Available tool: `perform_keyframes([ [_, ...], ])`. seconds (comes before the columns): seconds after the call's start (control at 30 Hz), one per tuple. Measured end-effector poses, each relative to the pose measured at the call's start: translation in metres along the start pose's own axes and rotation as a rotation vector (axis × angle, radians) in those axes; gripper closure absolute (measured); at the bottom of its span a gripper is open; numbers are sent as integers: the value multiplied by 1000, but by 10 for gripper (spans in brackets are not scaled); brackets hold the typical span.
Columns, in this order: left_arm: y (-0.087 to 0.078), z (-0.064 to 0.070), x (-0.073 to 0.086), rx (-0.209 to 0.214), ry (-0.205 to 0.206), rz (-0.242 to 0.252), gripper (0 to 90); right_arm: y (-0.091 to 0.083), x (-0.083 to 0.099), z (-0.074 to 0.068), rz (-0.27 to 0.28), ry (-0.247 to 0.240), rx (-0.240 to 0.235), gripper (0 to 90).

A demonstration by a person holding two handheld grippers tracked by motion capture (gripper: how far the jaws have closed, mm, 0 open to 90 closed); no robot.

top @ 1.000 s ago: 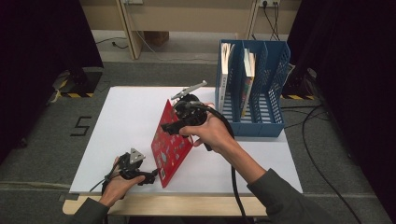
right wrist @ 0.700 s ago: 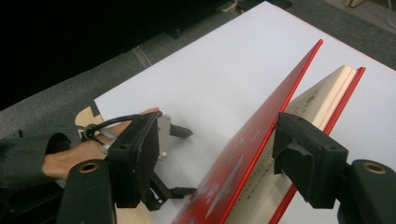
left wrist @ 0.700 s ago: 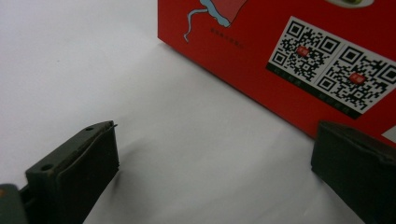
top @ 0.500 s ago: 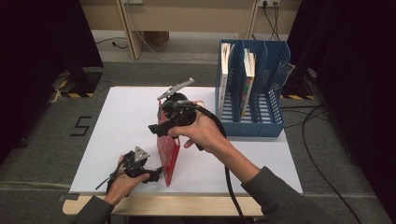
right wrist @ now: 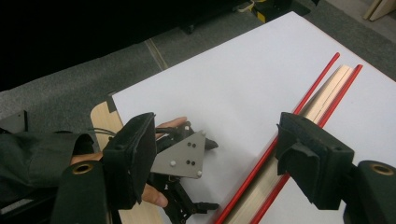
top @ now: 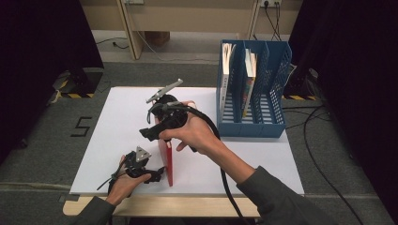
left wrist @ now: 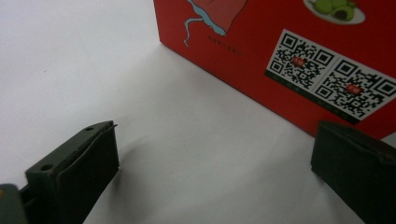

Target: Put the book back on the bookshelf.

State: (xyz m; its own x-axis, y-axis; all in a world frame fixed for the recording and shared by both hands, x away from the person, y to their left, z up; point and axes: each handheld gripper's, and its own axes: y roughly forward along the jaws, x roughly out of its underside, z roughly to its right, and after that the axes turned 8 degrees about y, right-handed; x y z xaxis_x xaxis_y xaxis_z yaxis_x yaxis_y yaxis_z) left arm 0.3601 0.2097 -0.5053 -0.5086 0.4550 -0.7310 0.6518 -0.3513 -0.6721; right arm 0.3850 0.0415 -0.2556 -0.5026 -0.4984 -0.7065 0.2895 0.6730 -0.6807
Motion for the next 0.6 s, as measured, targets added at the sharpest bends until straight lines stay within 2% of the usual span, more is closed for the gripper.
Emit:
perform_keyframes([
  [0.2, 0, 0, 1, 3, -8, 1, 0, 2, -1, -4, -9, -20, 14, 282],
  [0.3, 0, 0, 1, 3, -12, 3, 0, 3, -2, -6, -12, -16, 8, 282],
  [0.4, 0, -1, 1, 10, -18, 4, 0, 5, -4, -9, -21, -33, 5, 279],
  [0.5, 0, -1, 2, 9, -19, 6, 0, 7, -6, -15, -38, -47, 21, 275],
  [0.6, 0, -1, 2, 9, -19, 7, 0, 7, -9, -19, -40, -53, 12, 281],
])
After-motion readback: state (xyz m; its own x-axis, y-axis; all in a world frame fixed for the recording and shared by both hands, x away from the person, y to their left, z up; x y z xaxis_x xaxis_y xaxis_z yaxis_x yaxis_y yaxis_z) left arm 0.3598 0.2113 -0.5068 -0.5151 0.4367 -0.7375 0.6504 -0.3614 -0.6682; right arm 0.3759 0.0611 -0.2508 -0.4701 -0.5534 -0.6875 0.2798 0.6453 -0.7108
